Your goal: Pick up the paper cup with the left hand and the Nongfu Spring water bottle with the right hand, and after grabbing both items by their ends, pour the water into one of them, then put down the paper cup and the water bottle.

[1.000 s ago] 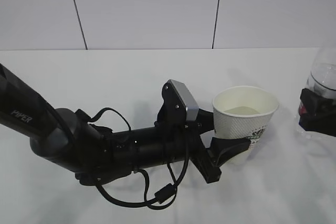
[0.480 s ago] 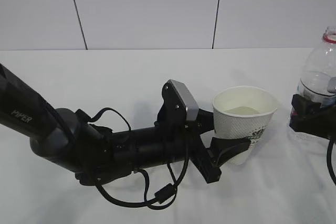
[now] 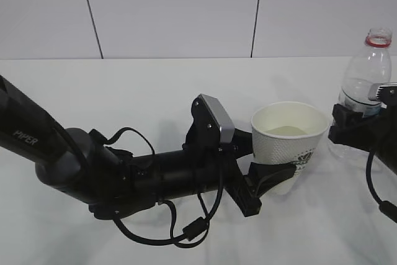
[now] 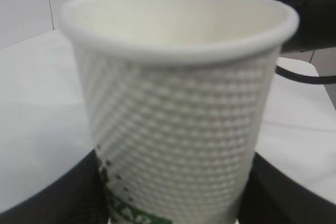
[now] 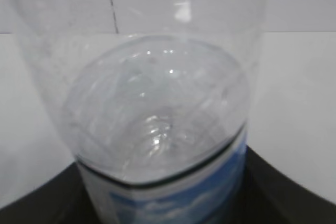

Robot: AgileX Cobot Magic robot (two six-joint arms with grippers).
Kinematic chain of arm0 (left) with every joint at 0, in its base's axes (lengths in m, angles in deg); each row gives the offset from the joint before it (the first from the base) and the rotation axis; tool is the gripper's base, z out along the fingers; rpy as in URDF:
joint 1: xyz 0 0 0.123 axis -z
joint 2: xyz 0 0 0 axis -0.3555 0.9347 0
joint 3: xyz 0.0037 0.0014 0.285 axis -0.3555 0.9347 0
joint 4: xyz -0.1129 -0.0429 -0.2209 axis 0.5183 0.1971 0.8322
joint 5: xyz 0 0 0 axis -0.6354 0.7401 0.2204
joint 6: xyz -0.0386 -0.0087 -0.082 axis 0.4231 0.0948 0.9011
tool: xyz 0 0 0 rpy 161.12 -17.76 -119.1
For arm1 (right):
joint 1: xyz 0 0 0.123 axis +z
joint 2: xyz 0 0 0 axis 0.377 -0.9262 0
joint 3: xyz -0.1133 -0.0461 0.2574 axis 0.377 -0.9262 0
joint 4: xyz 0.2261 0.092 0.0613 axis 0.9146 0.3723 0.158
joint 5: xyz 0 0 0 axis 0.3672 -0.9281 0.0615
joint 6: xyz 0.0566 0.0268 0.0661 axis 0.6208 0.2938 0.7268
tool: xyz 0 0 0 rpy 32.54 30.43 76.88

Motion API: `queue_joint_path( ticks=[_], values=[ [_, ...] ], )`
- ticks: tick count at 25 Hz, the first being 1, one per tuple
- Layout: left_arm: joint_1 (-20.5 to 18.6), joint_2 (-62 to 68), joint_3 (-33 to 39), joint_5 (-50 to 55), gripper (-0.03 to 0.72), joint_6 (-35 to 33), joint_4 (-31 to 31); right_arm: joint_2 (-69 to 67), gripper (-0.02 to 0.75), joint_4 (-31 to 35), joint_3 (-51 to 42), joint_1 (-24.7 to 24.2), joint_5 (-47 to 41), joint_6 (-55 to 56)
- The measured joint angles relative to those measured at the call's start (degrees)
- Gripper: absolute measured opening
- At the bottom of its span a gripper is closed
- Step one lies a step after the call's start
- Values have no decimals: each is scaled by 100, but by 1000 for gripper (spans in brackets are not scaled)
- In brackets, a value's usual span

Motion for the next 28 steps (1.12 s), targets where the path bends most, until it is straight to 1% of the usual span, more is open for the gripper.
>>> queue_joint_path(
  ticks=[18,28],
  values=[
    [0,0,0,0,468,0,127,-910,449,0,1132,0,0,56],
    [0,0,0,0,468,0,156,-1050,453,0,1320,0,0,56]
  ],
)
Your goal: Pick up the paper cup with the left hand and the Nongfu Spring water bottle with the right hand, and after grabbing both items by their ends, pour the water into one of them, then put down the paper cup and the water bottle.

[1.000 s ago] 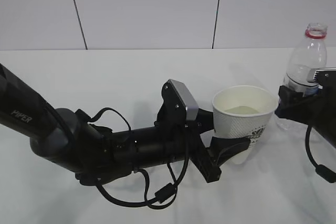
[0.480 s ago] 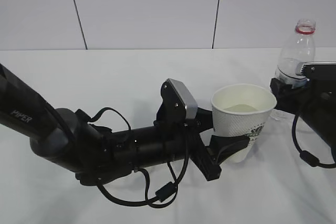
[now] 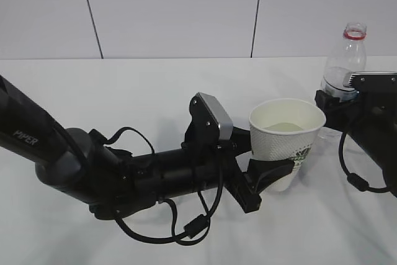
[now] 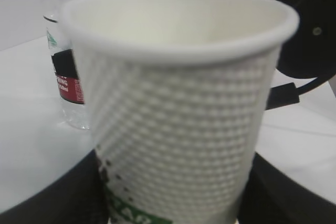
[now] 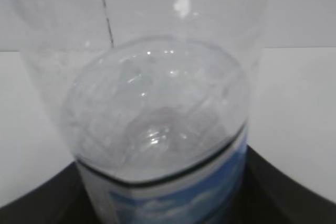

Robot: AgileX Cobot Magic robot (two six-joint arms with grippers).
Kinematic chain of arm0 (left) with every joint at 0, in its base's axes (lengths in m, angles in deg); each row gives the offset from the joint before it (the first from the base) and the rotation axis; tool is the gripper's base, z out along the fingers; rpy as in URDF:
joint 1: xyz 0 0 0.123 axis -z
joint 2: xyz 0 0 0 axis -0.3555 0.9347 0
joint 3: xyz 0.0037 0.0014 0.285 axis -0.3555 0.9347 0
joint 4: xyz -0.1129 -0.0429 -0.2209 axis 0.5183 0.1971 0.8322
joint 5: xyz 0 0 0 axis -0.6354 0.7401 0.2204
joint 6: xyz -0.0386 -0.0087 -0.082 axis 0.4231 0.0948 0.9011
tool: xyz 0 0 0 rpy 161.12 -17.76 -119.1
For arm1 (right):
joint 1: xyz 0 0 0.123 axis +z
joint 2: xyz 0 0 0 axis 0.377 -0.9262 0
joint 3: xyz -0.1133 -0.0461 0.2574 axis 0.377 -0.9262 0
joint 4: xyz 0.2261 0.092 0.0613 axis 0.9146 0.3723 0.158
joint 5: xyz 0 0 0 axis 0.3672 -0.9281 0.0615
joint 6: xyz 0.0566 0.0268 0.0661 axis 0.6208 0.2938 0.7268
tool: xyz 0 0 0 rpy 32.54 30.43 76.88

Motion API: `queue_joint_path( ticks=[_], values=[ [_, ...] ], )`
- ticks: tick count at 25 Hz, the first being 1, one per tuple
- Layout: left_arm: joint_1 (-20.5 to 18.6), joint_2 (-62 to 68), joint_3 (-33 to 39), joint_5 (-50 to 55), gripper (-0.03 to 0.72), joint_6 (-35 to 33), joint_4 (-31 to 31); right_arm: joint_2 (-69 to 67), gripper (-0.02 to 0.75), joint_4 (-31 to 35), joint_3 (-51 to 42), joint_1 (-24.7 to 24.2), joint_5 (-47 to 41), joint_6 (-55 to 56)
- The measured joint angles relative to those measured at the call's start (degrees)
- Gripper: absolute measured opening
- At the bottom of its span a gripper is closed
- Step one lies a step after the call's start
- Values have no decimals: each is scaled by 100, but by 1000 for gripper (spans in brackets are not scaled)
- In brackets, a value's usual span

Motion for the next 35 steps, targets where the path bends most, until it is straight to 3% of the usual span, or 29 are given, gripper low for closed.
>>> queue_joint_path(
  ticks=[20,35],
  values=[
    [0,0,0,0,468,0,10,-3,599,0,9,0,118,0],
    [0,0,0,0,468,0,64,-3,641,0,-38,0,175,67]
  ],
)
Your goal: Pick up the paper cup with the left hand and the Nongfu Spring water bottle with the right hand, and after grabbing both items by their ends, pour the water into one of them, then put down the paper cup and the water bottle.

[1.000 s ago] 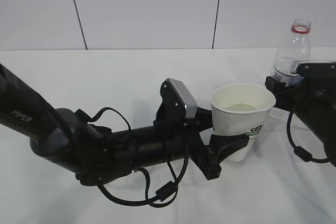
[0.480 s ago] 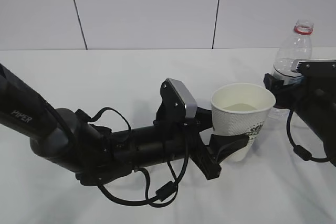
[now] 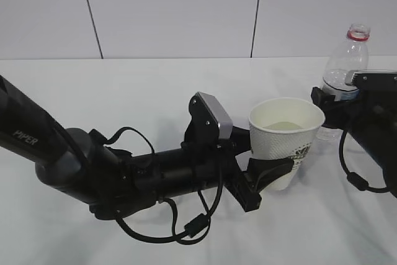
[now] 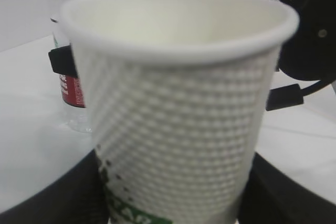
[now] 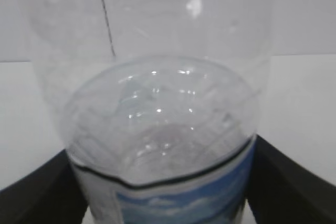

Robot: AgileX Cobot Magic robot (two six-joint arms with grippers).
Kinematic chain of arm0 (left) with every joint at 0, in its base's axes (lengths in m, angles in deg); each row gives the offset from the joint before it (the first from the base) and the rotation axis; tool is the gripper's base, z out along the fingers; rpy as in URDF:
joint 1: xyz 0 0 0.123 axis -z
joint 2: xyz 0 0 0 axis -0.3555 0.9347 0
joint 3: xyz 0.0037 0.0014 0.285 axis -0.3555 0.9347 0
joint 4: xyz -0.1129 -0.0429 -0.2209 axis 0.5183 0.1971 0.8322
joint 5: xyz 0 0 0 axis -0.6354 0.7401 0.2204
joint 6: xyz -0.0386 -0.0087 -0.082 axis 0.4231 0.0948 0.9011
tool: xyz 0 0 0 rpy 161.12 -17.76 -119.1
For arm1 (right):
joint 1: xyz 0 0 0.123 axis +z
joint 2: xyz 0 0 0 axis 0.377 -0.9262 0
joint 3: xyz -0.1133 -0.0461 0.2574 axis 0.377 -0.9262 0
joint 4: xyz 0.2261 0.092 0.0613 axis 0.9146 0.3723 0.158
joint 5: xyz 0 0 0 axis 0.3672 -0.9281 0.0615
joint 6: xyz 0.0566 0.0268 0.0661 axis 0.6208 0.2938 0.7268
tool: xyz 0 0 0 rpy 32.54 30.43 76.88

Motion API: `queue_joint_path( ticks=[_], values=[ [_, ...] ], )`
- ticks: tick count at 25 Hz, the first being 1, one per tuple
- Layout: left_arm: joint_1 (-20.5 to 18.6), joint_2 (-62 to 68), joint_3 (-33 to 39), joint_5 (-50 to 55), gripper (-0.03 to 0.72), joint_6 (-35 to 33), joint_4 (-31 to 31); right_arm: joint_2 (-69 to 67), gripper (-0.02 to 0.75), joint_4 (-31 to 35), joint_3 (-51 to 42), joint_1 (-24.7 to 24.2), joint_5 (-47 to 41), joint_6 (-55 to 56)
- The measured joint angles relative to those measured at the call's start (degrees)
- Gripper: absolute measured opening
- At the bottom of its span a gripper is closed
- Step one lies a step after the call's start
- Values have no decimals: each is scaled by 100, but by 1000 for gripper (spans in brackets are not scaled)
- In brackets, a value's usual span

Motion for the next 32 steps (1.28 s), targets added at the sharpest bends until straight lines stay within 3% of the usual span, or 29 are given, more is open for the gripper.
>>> queue_joint_path(
  ticks=[19,32],
  values=[
    [0,0,0,0,468,0,70,398,642,0,-802,0,13,13],
    [0,0,0,4,468,0,248,1418,641,0,-1785,0,26,13]
  ],
)
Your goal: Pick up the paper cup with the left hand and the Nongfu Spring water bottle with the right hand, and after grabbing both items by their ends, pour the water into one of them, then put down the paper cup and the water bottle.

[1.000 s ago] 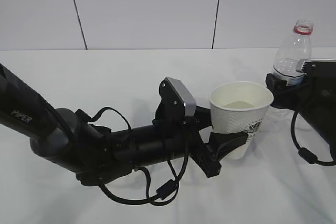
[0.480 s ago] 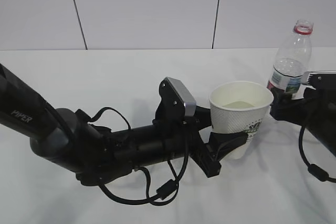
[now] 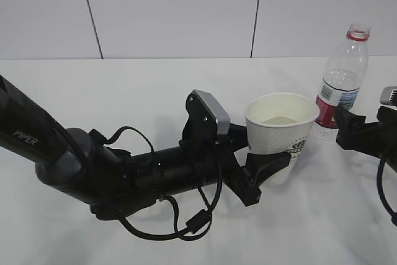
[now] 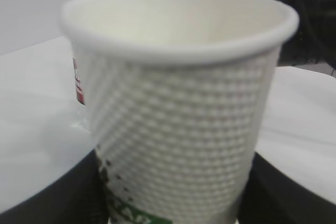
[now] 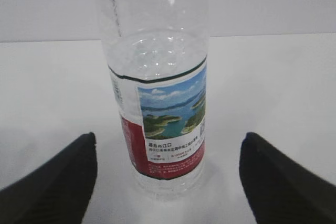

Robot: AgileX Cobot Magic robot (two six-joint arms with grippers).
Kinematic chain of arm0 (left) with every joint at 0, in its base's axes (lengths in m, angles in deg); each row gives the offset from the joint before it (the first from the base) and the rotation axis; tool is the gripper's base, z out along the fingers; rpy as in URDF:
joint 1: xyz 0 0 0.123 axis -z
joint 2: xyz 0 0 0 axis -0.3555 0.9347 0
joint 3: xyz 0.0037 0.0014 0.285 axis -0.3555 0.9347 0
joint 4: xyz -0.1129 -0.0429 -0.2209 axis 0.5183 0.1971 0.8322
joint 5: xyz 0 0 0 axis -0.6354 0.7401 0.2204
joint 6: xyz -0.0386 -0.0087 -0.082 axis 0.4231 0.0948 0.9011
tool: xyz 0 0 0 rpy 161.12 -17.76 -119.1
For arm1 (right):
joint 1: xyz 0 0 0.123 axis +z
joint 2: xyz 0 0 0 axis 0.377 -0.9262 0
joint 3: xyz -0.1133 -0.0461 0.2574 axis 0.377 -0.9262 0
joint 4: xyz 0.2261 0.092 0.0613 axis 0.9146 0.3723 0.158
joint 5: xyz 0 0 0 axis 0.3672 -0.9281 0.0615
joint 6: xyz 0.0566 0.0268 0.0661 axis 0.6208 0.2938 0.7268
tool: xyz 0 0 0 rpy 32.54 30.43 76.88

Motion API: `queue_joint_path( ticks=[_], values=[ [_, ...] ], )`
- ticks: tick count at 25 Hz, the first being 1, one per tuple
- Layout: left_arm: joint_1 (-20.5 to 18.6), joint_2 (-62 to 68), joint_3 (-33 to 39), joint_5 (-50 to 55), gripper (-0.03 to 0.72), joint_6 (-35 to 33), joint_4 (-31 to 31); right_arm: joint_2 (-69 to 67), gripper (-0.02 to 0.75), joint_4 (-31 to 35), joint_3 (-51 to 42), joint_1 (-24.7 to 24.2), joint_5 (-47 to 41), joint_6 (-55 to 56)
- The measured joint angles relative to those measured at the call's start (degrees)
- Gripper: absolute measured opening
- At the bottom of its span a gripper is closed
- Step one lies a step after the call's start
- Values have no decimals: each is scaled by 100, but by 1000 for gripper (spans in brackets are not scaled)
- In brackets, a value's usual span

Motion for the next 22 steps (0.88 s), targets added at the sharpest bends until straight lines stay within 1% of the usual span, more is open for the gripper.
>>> queue_joint_path(
  ticks=[6,12,18,22],
  values=[
    [0,0,0,0,468,0,95,366,633,0,-385,0,8,-80],
    [0,-67,0,9,468,-75,514,369,629,0,-643,0,8,-175],
    [0,-67,0,9,468,-205,570,382,627,0,-731,0,8,-185],
    [-95,-67,0,9,468,-228,570,382,624,0,-740,0,8,-197]
  ],
)
